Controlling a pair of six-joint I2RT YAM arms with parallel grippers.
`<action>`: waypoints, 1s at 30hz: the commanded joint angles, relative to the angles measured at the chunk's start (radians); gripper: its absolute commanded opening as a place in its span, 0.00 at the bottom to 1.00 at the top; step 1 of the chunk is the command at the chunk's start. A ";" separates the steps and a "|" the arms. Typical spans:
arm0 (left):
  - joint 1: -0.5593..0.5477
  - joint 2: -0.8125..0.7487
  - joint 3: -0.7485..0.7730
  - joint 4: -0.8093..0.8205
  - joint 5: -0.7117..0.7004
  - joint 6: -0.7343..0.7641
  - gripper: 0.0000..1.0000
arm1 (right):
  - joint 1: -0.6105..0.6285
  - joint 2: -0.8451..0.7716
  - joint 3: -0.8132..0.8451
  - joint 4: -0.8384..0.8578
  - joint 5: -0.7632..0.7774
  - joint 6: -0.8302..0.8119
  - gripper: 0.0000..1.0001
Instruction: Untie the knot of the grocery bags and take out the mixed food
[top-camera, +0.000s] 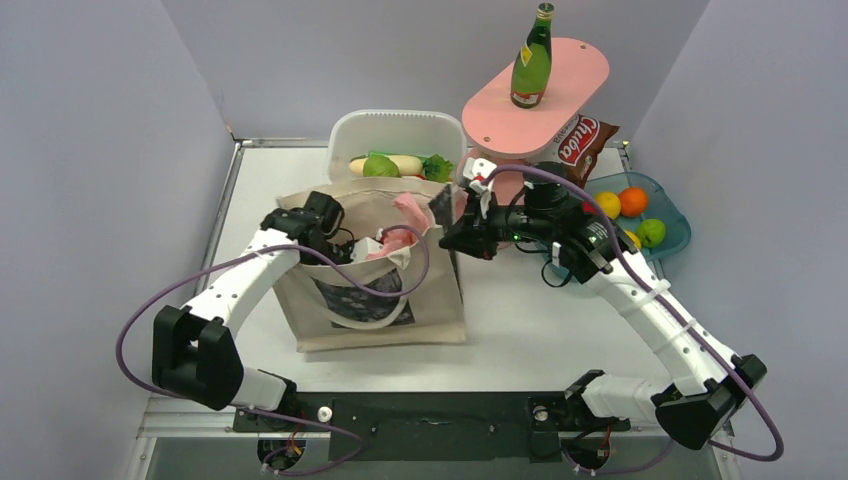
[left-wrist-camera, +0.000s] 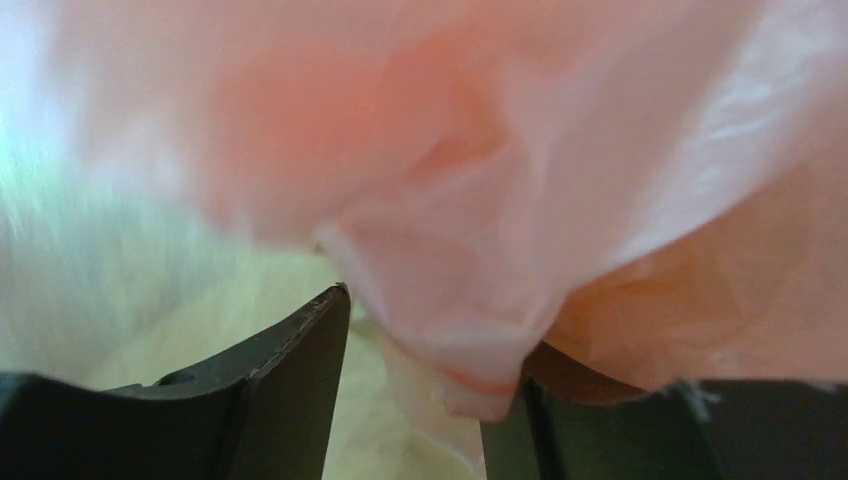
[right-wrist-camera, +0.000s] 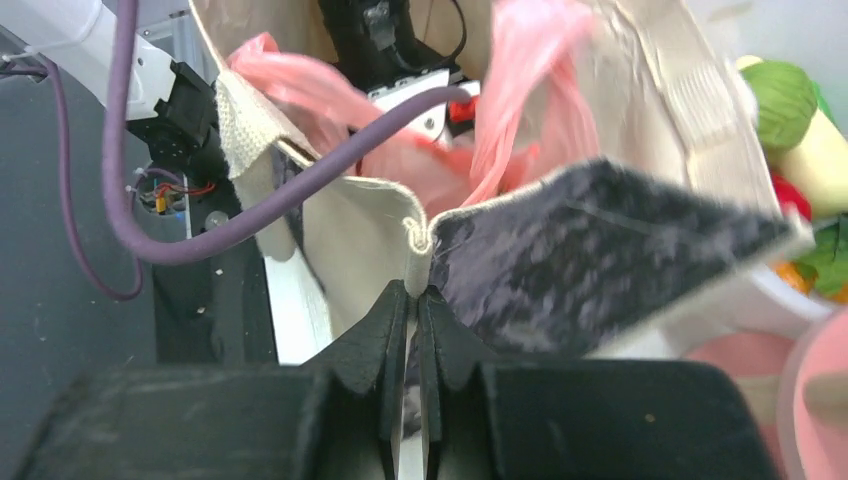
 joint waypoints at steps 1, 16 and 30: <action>-0.096 -0.001 -0.041 0.151 -0.225 -0.085 0.48 | -0.061 -0.048 -0.040 -0.047 -0.065 0.004 0.00; -0.073 -0.186 0.181 0.119 0.113 -0.297 0.69 | 0.008 -0.236 -0.197 -0.213 0.109 -0.300 0.00; -0.281 -0.295 0.060 0.606 0.330 -0.692 0.64 | 0.061 -0.336 -0.282 -0.212 0.198 -0.369 0.00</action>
